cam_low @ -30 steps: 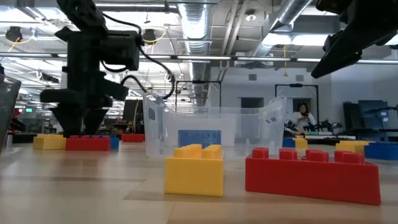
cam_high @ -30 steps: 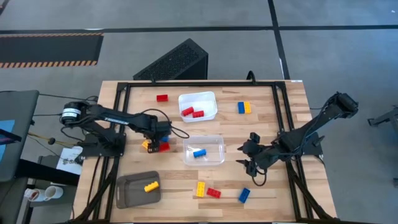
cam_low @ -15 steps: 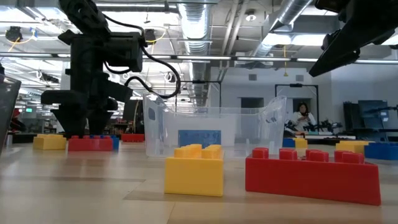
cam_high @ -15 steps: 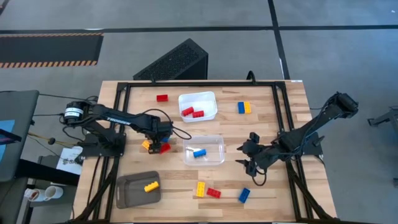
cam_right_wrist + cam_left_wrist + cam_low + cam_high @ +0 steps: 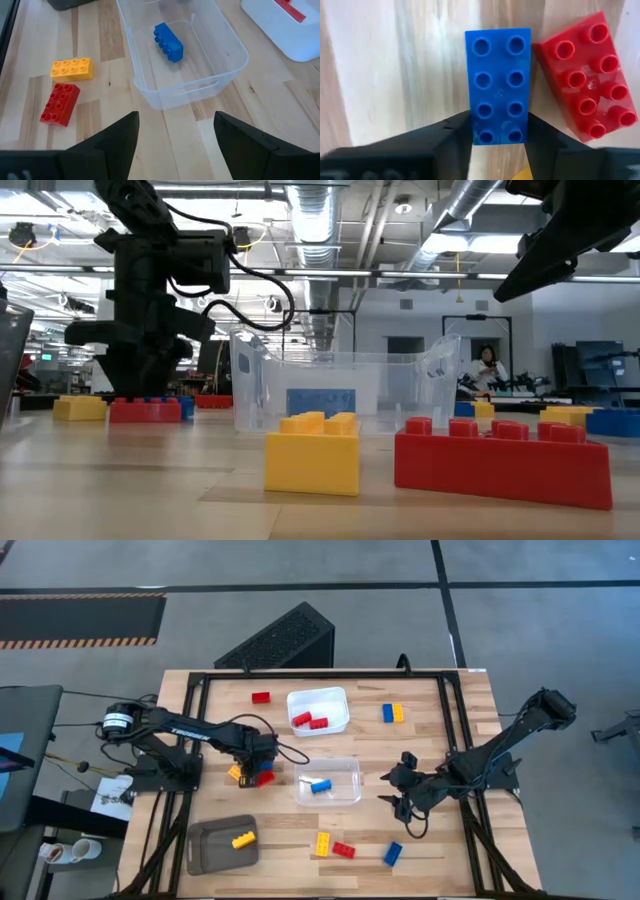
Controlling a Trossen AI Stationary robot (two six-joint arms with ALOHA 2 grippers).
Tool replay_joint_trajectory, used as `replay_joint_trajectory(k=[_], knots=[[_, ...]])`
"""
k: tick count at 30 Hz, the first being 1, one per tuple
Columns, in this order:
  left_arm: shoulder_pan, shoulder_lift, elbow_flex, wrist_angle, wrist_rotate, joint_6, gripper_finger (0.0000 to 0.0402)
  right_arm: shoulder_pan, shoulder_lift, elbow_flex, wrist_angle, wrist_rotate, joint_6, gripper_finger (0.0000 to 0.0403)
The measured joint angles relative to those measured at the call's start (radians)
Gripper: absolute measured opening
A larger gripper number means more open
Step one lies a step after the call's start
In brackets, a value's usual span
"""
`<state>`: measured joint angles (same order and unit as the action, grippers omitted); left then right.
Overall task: Sort & place blocks by color
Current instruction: Put the blue game piece into the transparent bin
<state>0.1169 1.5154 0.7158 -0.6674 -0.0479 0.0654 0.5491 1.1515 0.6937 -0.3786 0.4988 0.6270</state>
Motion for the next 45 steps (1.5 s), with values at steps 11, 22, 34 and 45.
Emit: replay_joint_trajectory(k=[11,22,34,45], knots=[[0.005,-0.232,0.1,-0.142,-0.153,-0.064,0.0102,-0.006,0.0,0.0,0.147,0.005,-0.1,0.0281],[-0.234,-0.367,0.018,0.599,-0.079,-0.149,0.0102,0.041,0.0,0.0,0.479,0.19,-0.361,0.0281],[-0.364,0.035,0.013,1.096,-0.114,-0.124,0.0121,0.042,0.01,0.001,0.617,0.184,-0.44,0.0281],[-0.296,0.083,0.012,1.021,-0.089,-0.295,0.0143,0.066,0.016,0.0,0.6,0.182,-0.433,0.0281]])
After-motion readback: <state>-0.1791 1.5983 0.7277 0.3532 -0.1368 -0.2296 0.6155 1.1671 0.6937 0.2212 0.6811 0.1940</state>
